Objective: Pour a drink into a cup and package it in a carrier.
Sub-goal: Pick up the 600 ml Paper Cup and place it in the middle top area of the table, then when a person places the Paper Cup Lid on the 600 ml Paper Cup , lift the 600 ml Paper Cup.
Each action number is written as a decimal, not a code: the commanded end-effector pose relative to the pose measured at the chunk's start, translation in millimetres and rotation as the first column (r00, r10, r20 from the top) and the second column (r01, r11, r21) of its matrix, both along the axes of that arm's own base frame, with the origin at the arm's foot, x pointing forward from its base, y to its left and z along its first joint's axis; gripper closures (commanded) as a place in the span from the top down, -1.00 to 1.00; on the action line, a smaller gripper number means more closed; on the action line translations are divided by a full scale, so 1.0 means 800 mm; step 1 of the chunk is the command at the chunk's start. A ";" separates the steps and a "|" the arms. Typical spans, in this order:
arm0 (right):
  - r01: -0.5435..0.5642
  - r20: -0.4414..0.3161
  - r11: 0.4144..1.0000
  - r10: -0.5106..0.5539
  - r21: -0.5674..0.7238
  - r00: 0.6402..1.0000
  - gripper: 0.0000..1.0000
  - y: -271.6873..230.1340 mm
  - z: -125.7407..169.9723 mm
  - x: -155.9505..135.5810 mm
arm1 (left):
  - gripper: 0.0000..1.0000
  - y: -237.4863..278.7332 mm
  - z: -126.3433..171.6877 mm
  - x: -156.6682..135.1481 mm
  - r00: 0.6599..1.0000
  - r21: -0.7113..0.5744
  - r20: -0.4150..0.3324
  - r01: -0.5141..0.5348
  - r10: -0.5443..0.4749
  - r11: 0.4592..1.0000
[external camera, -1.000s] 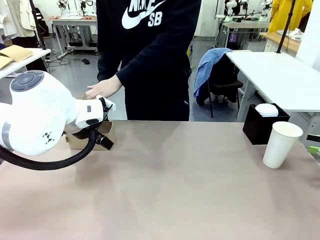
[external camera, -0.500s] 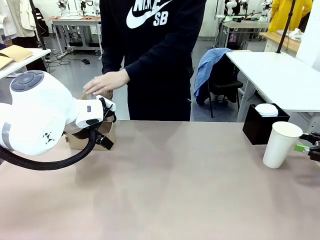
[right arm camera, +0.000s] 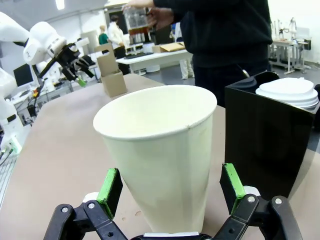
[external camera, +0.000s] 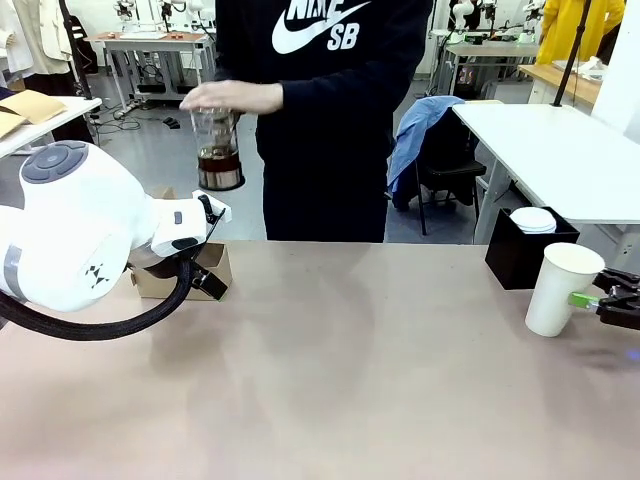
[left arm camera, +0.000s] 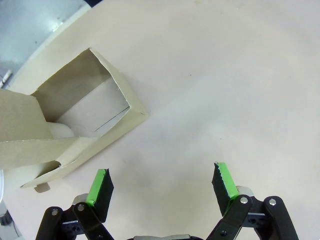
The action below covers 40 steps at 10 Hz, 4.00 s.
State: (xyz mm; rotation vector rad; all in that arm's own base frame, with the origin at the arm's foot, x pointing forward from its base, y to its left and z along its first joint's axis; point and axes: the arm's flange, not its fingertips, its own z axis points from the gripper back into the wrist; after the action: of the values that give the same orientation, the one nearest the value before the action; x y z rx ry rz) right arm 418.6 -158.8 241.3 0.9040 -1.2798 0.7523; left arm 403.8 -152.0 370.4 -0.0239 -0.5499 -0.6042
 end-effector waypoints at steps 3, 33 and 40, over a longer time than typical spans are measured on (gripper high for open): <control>-0.004 0.035 1.000 0.004 -0.001 0.999 1.00 0.033 -0.014 0.013 | 1.00 0.000 0.000 0.000 1.000 0.000 0.000 0.000 0.000 1.000; 0.110 0.012 0.993 -0.111 0.046 0.994 0.61 0.360 0.027 0.218 | 1.00 0.000 0.000 0.000 1.000 0.000 0.000 0.000 0.000 1.000; 0.110 0.012 0.993 -0.111 0.046 0.994 0.61 0.360 0.027 0.218 | 1.00 0.000 0.000 0.000 1.000 0.000 0.000 0.000 0.000 1.000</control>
State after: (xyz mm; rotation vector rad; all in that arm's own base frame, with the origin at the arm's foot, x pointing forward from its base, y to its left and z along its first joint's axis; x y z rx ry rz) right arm 592.9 127.6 262.0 0.8502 -1.3501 0.6515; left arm 404.1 -151.5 370.0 -0.0230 -0.5491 -0.6031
